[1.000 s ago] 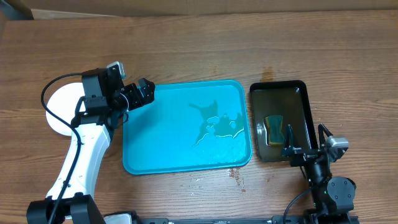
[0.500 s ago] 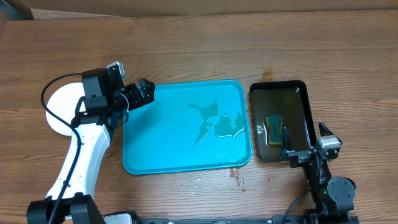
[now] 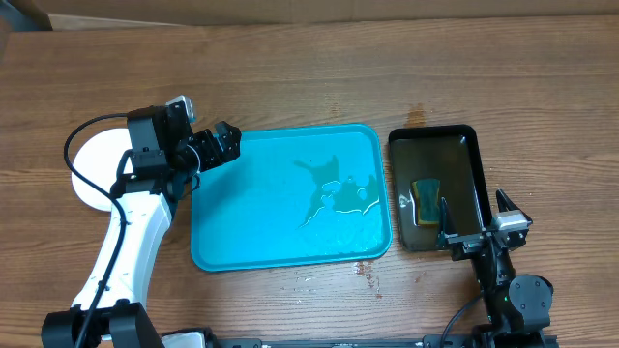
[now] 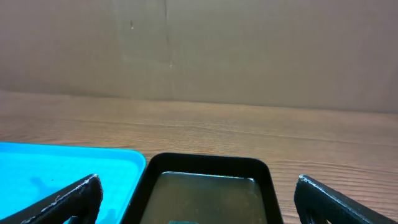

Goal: Clean dirty plates on tray and stack at the side

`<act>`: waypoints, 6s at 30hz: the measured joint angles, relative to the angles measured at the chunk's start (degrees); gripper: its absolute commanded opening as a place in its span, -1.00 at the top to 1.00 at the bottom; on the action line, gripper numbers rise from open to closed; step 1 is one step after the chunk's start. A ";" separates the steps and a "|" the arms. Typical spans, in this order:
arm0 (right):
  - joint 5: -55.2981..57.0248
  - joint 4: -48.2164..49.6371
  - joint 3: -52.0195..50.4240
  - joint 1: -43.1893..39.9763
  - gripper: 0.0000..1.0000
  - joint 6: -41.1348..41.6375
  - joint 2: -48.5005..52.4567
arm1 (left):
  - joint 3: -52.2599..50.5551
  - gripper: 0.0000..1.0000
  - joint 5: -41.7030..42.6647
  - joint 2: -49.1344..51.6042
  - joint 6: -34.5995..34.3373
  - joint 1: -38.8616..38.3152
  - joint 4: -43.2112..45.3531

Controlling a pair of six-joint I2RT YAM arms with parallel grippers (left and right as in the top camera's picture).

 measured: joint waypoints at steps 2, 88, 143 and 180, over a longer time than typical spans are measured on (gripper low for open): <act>-0.02 0.00 0.00 0.00 -1.00 -0.02 0.00 | 0.00 -1.00 0.00 0.00 0.00 0.00 0.02; 0.00 0.02 0.00 0.00 -1.00 -0.22 0.00 | -48.46 -1.00 -15.89 -81.79 4.04 -5.64 34.60; -0.02 0.02 0.00 0.02 -1.00 -0.22 0.00 | -51.65 -1.00 -20.61 -81.90 17.79 -5.64 12.28; 0.00 0.00 0.00 0.00 -1.00 -0.22 0.00 | -51.65 -1.00 -20.61 -81.90 17.81 -5.64 12.28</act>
